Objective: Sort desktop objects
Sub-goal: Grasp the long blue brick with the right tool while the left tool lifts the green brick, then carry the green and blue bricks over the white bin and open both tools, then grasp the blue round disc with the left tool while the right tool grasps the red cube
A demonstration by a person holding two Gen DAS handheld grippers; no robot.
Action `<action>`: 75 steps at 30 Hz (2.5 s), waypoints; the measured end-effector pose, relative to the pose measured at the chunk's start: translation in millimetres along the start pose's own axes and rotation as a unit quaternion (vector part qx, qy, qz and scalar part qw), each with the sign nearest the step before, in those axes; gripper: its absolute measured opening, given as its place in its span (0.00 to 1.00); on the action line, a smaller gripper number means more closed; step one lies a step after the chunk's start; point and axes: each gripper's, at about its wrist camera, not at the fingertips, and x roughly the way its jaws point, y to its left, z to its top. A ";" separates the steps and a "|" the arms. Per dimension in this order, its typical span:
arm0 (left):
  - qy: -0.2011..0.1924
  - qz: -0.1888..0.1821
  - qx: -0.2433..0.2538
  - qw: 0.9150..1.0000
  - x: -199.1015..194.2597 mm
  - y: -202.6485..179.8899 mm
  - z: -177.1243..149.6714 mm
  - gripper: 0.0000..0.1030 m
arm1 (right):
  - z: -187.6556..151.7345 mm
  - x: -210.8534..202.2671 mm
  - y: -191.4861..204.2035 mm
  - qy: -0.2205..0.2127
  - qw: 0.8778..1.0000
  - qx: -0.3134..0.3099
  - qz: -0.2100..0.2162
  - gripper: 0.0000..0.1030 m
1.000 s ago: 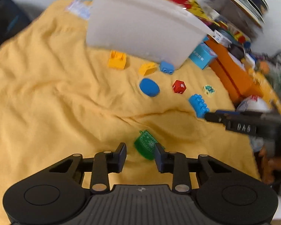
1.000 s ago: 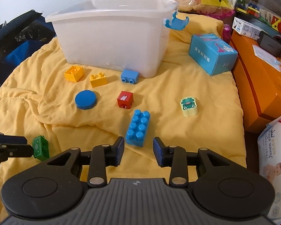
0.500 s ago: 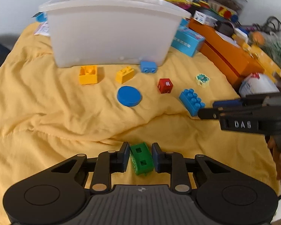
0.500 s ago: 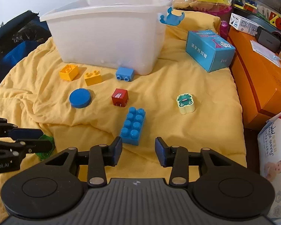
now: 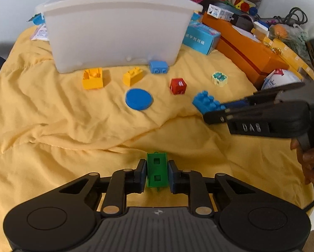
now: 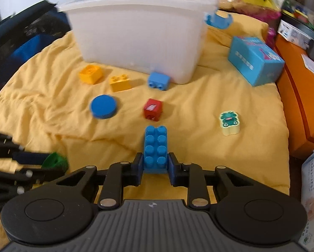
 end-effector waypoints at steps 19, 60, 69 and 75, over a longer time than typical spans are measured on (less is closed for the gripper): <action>-0.219 0.100 0.068 0.968 -70.1 49.6 198.9 0.23 | 142.3 -60.8 -15.7 -0.161 0.987 -0.020 -0.023 0.27; -0.092 0.065 -0.003 0.994 -13.9 38.4 67.9 0.70 | 64.6 -26.0 -3.7 -0.098 0.995 0.000 -0.021 0.51; -0.065 0.038 0.013 0.997 23.9 18.7 57.9 0.70 | 6.1 2.9 -13.2 -0.020 1.000 0.010 -0.017 0.45; -0.027 0.040 0.036 0.998 67.2 8.0 65.4 0.60 | 1.3 -1.4 -6.6 -0.029 0.999 0.010 -0.018 0.45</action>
